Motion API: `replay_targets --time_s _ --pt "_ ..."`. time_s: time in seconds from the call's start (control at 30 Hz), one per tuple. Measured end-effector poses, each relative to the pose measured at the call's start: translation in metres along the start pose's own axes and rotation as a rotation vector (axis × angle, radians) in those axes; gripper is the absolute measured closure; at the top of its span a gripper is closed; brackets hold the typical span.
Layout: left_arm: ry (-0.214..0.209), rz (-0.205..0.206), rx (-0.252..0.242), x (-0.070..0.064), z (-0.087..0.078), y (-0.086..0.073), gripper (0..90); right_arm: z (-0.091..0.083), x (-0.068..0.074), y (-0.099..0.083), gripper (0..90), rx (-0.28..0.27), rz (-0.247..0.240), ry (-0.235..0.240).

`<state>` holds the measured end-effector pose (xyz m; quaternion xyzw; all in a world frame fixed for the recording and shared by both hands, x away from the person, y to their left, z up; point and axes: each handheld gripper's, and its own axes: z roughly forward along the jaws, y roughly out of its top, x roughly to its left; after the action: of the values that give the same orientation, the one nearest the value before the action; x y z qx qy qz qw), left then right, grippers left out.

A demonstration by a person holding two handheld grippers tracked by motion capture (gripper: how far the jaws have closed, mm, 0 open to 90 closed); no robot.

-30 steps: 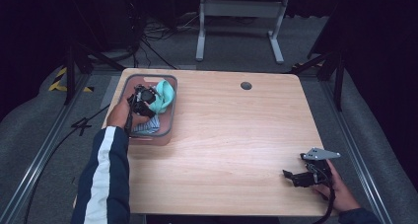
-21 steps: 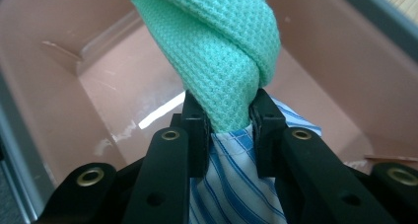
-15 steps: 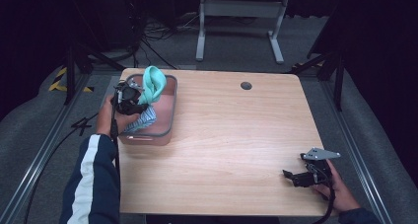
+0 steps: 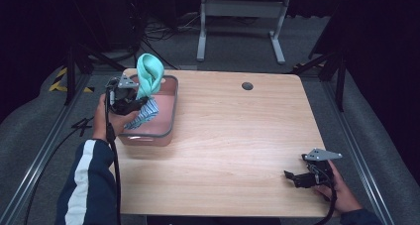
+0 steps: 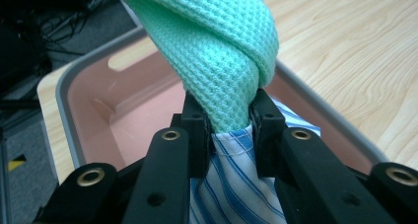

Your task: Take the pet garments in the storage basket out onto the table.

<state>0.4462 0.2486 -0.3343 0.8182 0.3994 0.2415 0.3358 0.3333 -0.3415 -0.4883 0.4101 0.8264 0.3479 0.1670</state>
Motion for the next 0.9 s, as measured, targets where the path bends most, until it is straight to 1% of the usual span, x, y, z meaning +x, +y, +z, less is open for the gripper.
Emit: replay_targets --time_s 0.03,0.1,0.13,0.17,0.2,0.4,0.43,0.47,0.5,0.53,0.57,0.6,0.67,0.73,0.77,0.87,0.9 --pt "0.000 0.002 -0.015 -0.001 -0.001 0.001 73.8 0.000 0.000 0.000 0.7 -0.001 0.002 0.001" --pt "-0.003 0.012 -0.028 -0.004 -0.005 0.004 73.8 0.000 0.000 0.000 0.7 -0.001 0.002 0.001" --pt "0.000 0.022 -0.036 -0.006 -0.007 0.005 73.9 0.000 0.000 0.000 0.7 -0.001 0.002 0.001" --pt "0.006 0.022 -0.041 -0.008 -0.009 0.006 73.9 0.000 0.000 0.000 0.7 0.000 0.000 0.000" --pt "0.003 0.032 -0.048 -0.010 -0.011 0.008 73.9 0.000 0.000 0.000 0.7 -0.001 0.001 0.000" --pt "-0.014 0.077 -0.061 -0.023 -0.019 0.020 73.9 0.000 0.000 0.000 0.7 0.000 0.000 0.000" --pt "-0.016 0.093 -0.067 -0.025 -0.020 0.023 73.9 0.000 0.000 0.000 0.7 0.000 0.001 0.001" --pt "-0.024 0.089 -0.067 -0.028 -0.021 0.024 73.9 0.000 0.000 0.000 0.7 0.001 0.000 0.000" --pt "-0.034 0.099 -0.071 -0.031 -0.021 0.027 73.9 0.000 0.000 0.000 0.7 -0.001 0.002 0.001" --pt "-0.033 0.107 -0.071 -0.033 -0.021 0.028 73.9 0.000 0.000 0.000 0.7 0.000 0.000 0.000" --pt "-0.037 0.106 -0.074 -0.037 -0.021 0.030 73.9 0.000 0.000 0.000 0.7 -0.001 0.002 0.001" --pt "-0.037 0.123 -0.076 -0.039 -0.022 0.032 73.9 0.000 0.000 0.000 0.7 -0.001 0.001 0.000" --pt "-0.046 0.142 -0.087 -0.045 -0.023 0.036 73.9 0.000 0.000 0.000 0.7 0.000 0.000 0.000" --pt "-0.052 0.145 -0.092 -0.048 -0.023 0.038 73.9 0.000 0.000 0.000 0.7 0.000 0.000 -0.001" --pt "-0.063 0.153 -0.101 -0.053 -0.024 0.042 73.9 0.000 0.000 0.000 0.7 0.000 0.000 0.000" --pt "-0.076 0.200 -0.101 -0.066 -0.025 0.051 73.9 0.000 0.000 0.000 0.7 0.000 0.000 0.000" --pt "-0.082 0.209 -0.100 -0.069 -0.025 0.053 73.9 0.000 0.000 0.000 0.7 0.000 0.000 0.000"
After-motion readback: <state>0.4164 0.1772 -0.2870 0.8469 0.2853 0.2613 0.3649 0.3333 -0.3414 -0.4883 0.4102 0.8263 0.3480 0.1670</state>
